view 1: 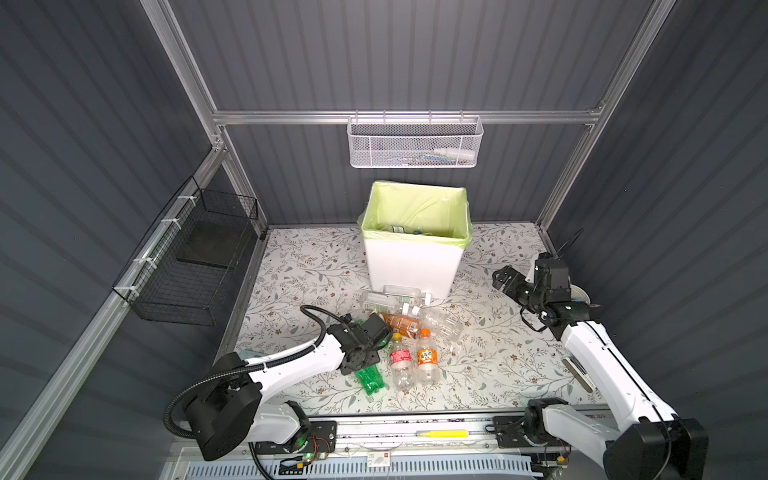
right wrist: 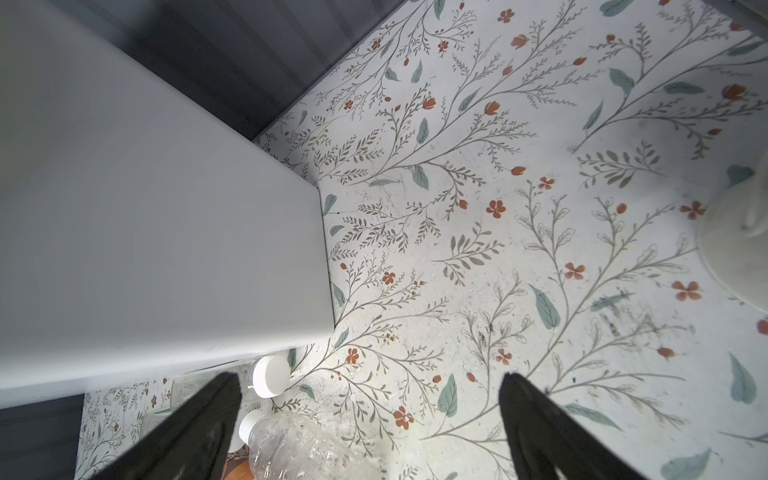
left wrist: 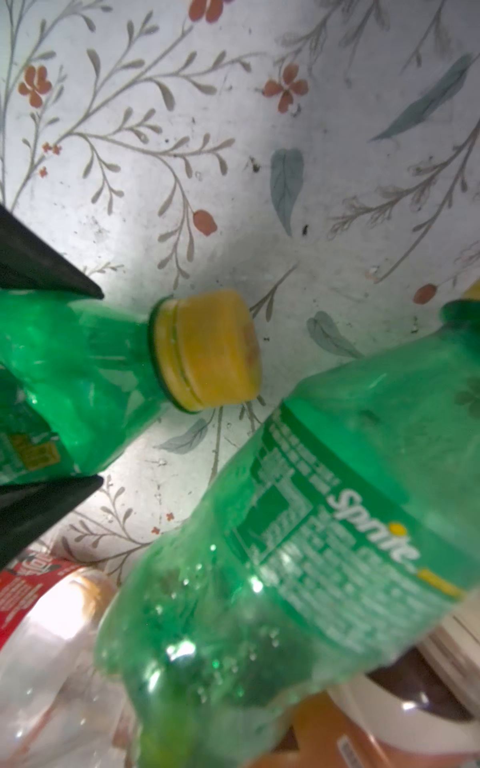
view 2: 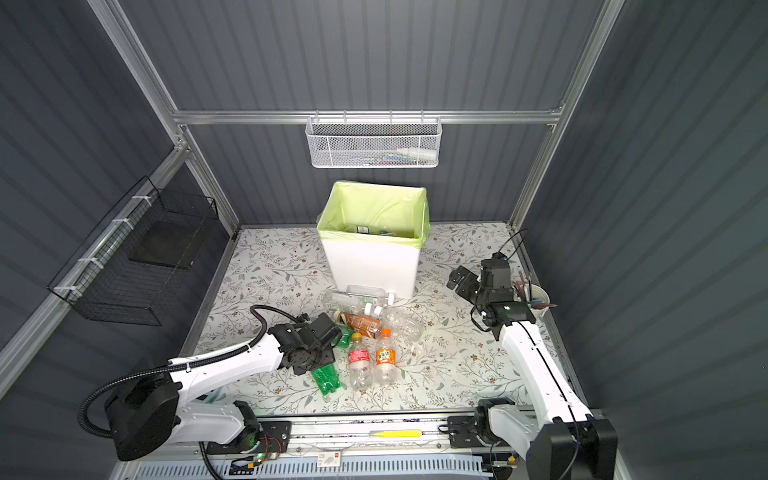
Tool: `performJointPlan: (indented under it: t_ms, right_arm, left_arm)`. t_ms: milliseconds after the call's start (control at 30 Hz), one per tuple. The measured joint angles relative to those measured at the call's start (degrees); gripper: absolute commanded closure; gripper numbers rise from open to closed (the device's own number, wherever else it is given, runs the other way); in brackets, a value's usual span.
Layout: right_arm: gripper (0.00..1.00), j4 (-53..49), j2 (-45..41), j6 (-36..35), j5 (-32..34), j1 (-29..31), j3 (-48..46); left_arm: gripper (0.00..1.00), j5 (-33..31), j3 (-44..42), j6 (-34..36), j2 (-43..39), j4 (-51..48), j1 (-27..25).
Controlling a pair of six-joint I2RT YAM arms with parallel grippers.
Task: Throw the plastic bottles in the bin
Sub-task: 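Lift the Sprite bottle with the left gripper and release it over the bin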
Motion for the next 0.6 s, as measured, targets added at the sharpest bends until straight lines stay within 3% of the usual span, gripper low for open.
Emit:
performJointPlan:
  t_ms: [167, 300, 433, 600]
  right_arm:
    - [0.01, -0.02, 0.00, -0.31, 0.35, 0.00, 0.02]
    - [0.01, -0.02, 0.02, -0.79, 1.07, 0.00, 0.31]
    - [0.01, 0.13, 0.00, -1.27, 1.64, -0.02, 1.22]
    - [0.01, 0.68, -0.66, -1.46, 2.16, -0.07, 1.40]
  left_arm:
    - [0.42, -5.29, 7.76, 2.34, -1.90, -6.62, 0.00]
    - [0.40, -14.71, 23.56, 9.42, -2.99, -13.51, 0.28]
    - [0.39, -25.42, 47.23, 24.72, -1.73, -15.17, 2.95]
    - [0.36, -34.07, 62.20, 49.51, -1.16, 0.00, 5.01]
